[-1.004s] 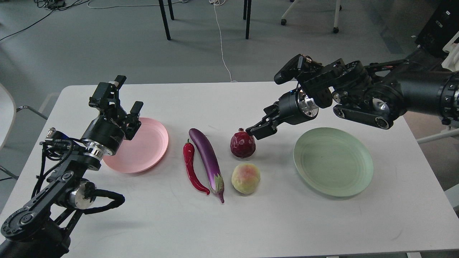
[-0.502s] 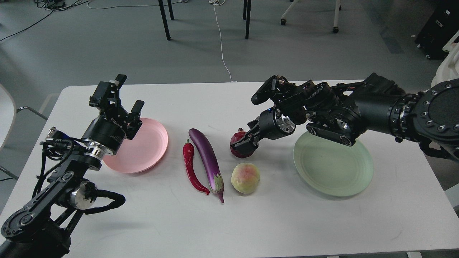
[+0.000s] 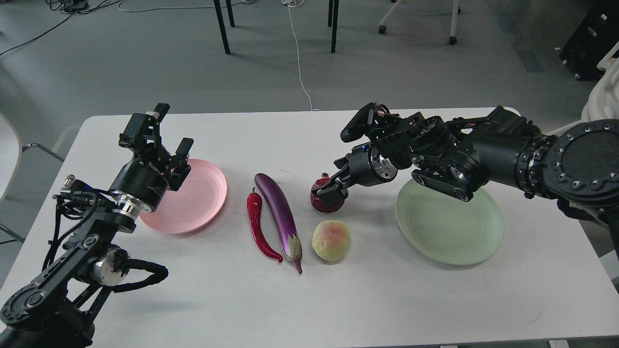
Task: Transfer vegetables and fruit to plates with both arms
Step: 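Grasp the red pomegranate with the right gripper, then carry the pomegranate onto the green plate and release it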
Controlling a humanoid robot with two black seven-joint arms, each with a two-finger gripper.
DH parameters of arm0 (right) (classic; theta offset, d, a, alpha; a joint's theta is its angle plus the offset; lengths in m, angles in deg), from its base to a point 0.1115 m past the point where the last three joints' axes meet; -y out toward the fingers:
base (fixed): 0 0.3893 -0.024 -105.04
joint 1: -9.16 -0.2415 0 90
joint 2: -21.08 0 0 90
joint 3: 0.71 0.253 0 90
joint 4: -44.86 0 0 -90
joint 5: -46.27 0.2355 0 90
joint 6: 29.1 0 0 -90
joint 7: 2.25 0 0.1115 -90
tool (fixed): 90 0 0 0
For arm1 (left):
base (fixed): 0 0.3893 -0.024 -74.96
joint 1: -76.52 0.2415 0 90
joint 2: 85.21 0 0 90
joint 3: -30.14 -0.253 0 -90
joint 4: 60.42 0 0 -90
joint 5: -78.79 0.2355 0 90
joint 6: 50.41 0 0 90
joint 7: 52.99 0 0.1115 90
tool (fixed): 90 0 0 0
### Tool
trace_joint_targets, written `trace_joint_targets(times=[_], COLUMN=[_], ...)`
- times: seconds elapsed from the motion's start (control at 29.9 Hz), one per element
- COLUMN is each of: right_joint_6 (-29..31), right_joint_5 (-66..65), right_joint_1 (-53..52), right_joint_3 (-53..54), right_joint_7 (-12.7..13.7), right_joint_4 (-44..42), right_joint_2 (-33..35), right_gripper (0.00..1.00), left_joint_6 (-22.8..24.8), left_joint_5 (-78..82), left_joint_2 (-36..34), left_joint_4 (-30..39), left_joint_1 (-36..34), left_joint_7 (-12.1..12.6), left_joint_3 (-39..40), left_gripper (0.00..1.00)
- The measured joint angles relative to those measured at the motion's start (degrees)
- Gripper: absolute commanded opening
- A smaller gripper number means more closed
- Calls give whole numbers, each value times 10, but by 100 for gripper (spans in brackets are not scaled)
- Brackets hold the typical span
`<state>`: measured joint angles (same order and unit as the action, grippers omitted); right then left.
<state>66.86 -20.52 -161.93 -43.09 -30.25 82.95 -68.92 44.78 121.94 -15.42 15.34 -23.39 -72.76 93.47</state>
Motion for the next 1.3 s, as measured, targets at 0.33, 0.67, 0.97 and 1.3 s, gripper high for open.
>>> trace_joint_targets(times=[0.33,0.67,0.97,1.3], right_joint_6=[-6,-7,-7,-6], right_joint_5=[2,3,4,6], right_joint_1=[20,31,29,-54], right_joint_3=[-2,2,1,3], right_joint_7=[0,0,0,0], right_joint_4=[-10,-17,-11,62], right_joint_2=[0,0,0,16], right_gripper=[99,89,33,33], left_joint_6=[0,1,1,1], left_joint_5=[0,0,0,0], left_joint_2=[0,-1,-1,-2], left_joint_4=[0,0,0,4], left_joint_1=[1,1,1,1], left_joint_7=[0,0,0,-1], left_joint_3=[0,0,0,0], left_gripper=[100,100,100,100])
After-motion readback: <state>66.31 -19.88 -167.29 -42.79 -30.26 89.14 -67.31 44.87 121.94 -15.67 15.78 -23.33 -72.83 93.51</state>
